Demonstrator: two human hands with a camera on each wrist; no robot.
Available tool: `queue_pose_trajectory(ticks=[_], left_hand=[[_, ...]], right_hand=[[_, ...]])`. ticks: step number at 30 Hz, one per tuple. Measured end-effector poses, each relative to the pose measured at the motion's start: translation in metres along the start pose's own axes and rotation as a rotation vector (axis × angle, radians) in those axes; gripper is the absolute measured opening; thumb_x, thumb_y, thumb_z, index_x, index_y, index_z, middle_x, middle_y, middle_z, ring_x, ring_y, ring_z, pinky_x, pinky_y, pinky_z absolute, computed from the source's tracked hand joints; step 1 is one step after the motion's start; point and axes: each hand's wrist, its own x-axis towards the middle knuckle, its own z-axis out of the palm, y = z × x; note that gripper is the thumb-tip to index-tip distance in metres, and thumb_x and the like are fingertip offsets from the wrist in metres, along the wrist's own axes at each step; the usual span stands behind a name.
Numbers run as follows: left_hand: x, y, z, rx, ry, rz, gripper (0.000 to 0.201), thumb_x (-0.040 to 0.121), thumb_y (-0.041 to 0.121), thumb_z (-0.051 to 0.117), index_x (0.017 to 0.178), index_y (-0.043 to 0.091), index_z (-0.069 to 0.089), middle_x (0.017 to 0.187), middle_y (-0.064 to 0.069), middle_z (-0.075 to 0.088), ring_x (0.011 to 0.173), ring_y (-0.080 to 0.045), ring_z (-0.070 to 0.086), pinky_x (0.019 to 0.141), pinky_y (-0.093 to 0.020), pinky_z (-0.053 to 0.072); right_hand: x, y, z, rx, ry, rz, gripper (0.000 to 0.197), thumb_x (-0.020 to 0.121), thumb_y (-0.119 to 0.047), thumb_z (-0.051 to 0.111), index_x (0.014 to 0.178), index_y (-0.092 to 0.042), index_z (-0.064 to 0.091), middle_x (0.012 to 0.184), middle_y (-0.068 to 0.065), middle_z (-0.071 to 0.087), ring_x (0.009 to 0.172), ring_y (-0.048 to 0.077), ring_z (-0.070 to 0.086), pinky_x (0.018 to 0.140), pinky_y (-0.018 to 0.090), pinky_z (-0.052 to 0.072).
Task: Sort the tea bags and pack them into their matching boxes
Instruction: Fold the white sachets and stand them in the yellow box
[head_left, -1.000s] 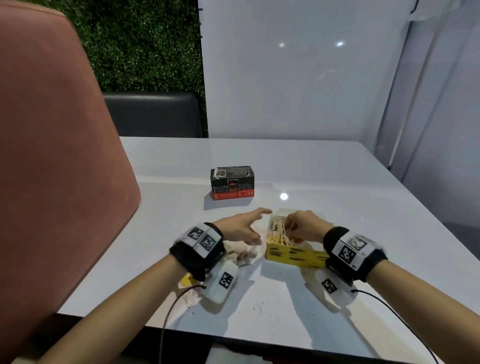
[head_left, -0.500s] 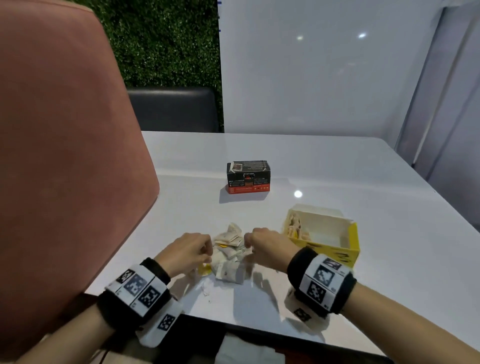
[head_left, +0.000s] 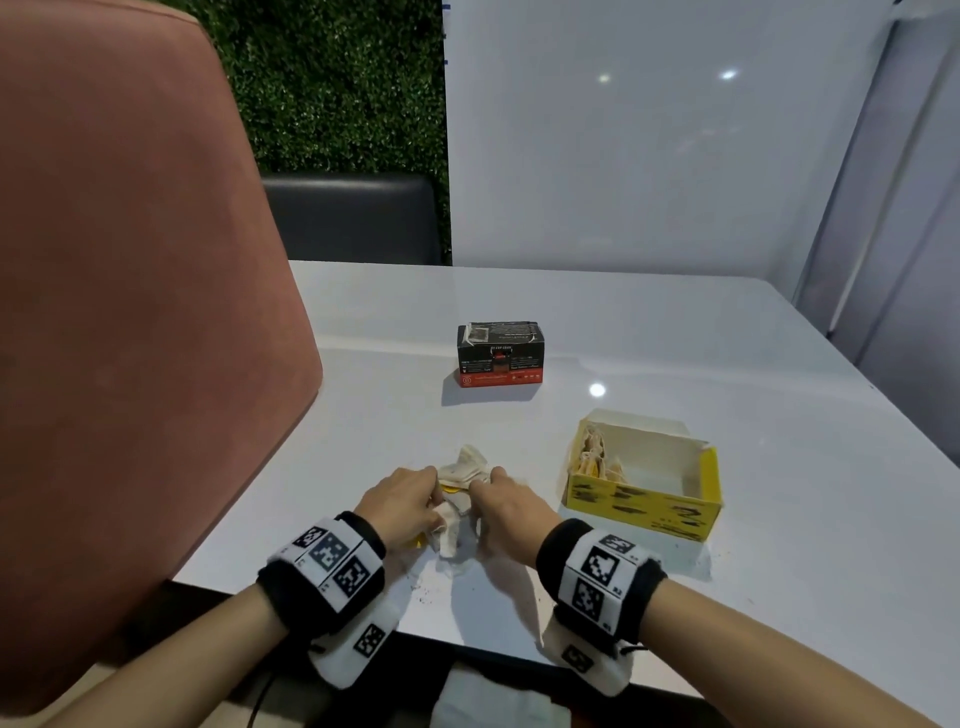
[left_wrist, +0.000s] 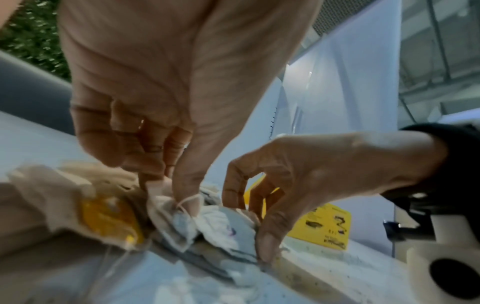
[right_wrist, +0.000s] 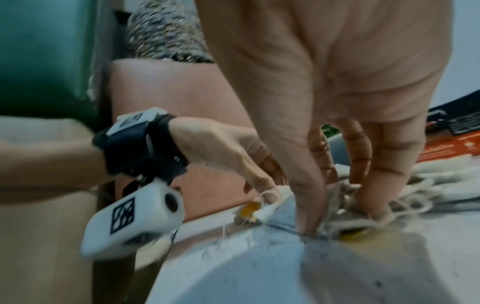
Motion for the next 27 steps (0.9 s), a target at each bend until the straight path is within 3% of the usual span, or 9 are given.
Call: queue_pose_trajectory(ticks=[2, 5, 9, 14, 18, 20, 23, 25, 27], left_hand=[[0.000, -0.001, -0.001, -0.055, -0.005, -0.006, 0.016, 0.083, 0.019, 0.065, 0.094, 0.018, 0.054, 0.100, -0.002, 0.055, 0.097, -0.021, 0.054, 0.074, -0.026, 0.040], [0.000, -0.005, -0.006, -0.121, -0.009, -0.003, 0.012, 0.081, 0.020, 0.068, 0.087, 0.017, 0.058, 0.087, 0.001, 0.054, 0.084, -0.016, 0.051, 0.063, -0.022, 0.035], [-0.002, -0.006, -0.012, -0.135, -0.009, 0.000, 0.007, 0.081, 0.021, 0.066, 0.078, 0.019, 0.060, 0.079, 0.002, 0.056, 0.076, -0.013, 0.049, 0.052, -0.015, 0.031], [-0.006, -0.003, -0.009, -0.157, -0.058, 0.015, 0.007, 0.080, 0.020, 0.063, 0.077, 0.021, 0.057, 0.081, 0.003, 0.058, 0.078, -0.013, 0.051, 0.054, -0.015, 0.033], [-0.008, -0.003, -0.011, -0.189, -0.065, 0.014, 0.005, 0.084, 0.020, 0.059, 0.080, 0.020, 0.055, 0.084, 0.001, 0.062, 0.078, -0.014, 0.056, 0.055, -0.017, 0.041], [-0.008, -0.004, -0.012, -0.227, -0.077, -0.005, 0.006, 0.085, 0.019, 0.060, 0.084, 0.019, 0.054, 0.086, 0.000, 0.063, 0.072, -0.012, 0.058, 0.055, -0.016, 0.045], [-0.010, -0.007, -0.014, -0.368, -0.133, -0.055, 0.012, 0.083, 0.011, 0.063, 0.089, 0.019, 0.056, 0.083, -0.001, 0.065, 0.059, -0.010, 0.062, 0.051, -0.020, 0.052], [-0.011, -0.012, -0.016, -0.413, -0.159, -0.046, 0.010, 0.082, 0.009, 0.064, 0.084, 0.018, 0.061, 0.078, -0.001, 0.065, 0.058, -0.011, 0.063, 0.053, -0.022, 0.052], [-0.014, -0.017, -0.020, -0.487, -0.176, -0.032, 0.014, 0.082, 0.007, 0.063, 0.071, 0.015, 0.059, 0.069, 0.000, 0.059, 0.056, -0.009, 0.061, 0.058, -0.025, 0.051]], right_hand=[[0.002, 0.005, -0.002, 0.106, 0.002, 0.037, 0.033, 0.081, -0.002, 0.063, 0.112, -0.004, 0.052, 0.120, 0.017, 0.043, 0.090, 0.029, 0.051, 0.077, 0.032, 0.041], [0.002, 0.012, -0.004, 0.160, -0.001, 0.066, 0.028, 0.080, -0.001, 0.064, 0.107, -0.006, 0.057, 0.120, 0.016, 0.046, 0.100, 0.031, 0.053, 0.080, 0.029, 0.040], [-0.001, 0.007, -0.002, 0.092, -0.029, 0.091, 0.032, 0.083, -0.024, 0.065, 0.110, -0.009, 0.056, 0.120, 0.013, 0.047, 0.109, 0.033, 0.051, 0.088, 0.036, 0.043], [-0.003, -0.003, 0.001, -0.093, -0.058, 0.044, 0.027, 0.089, -0.012, 0.053, 0.114, -0.003, 0.057, 0.123, 0.017, 0.053, 0.114, 0.032, 0.053, 0.089, 0.040, 0.045], [-0.007, -0.006, -0.003, -0.115, -0.051, 0.044, 0.028, 0.087, -0.009, 0.057, 0.114, -0.002, 0.058, 0.121, 0.017, 0.056, 0.112, 0.032, 0.055, 0.087, 0.038, 0.047], [-0.008, -0.006, -0.003, -0.094, -0.058, 0.037, 0.028, 0.085, -0.009, 0.061, 0.112, -0.001, 0.059, 0.119, 0.018, 0.058, 0.110, 0.033, 0.056, 0.086, 0.037, 0.047], [-0.011, -0.005, -0.002, -0.080, -0.061, 0.019, 0.024, 0.089, -0.005, 0.051, 0.111, 0.002, 0.057, 0.121, 0.020, 0.057, 0.112, 0.032, 0.054, 0.089, 0.037, 0.045], [-0.012, -0.002, -0.003, -0.051, -0.094, 0.035, 0.026, 0.088, -0.006, 0.053, 0.113, -0.001, 0.055, 0.123, 0.018, 0.056, 0.113, 0.031, 0.053, 0.089, 0.037, 0.045], [-0.014, 0.004, -0.010, 0.009, -0.149, 0.069, 0.032, 0.080, -0.008, 0.066, 0.110, -0.006, 0.057, 0.121, 0.013, 0.057, 0.108, 0.029, 0.055, 0.084, 0.032, 0.045]])
